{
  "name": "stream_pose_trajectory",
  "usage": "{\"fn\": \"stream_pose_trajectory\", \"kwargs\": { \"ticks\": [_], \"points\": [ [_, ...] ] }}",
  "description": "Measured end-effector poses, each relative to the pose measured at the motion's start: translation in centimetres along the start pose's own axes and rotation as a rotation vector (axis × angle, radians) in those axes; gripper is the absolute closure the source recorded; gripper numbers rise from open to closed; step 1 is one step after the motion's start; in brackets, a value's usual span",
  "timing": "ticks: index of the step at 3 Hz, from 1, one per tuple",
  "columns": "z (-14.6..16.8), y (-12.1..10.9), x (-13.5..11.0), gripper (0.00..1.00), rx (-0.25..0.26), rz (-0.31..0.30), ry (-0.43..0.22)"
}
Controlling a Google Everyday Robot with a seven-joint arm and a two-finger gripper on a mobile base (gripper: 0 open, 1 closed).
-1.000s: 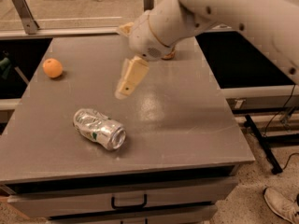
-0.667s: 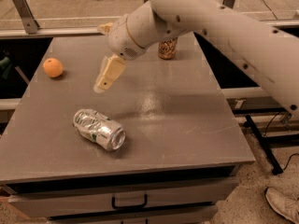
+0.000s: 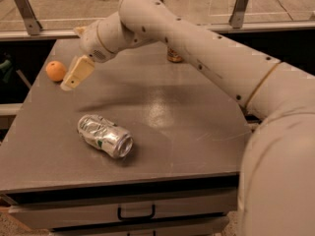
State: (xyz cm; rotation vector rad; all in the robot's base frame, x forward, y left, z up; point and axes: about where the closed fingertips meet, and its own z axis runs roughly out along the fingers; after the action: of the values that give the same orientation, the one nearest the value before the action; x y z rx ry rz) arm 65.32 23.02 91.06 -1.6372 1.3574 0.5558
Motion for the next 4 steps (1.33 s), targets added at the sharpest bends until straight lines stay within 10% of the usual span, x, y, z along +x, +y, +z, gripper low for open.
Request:
{"fn": "stream_pose_trajectory", "kwargs": {
  "ticks": [3,4],
  "points": [
    [9.8,-0.5,0.3,0.06,-0.018,0.189,0.013],
    [10.6,-1.0,1.4,0.24,-0.004,0.224,0.026]
  ]
}}
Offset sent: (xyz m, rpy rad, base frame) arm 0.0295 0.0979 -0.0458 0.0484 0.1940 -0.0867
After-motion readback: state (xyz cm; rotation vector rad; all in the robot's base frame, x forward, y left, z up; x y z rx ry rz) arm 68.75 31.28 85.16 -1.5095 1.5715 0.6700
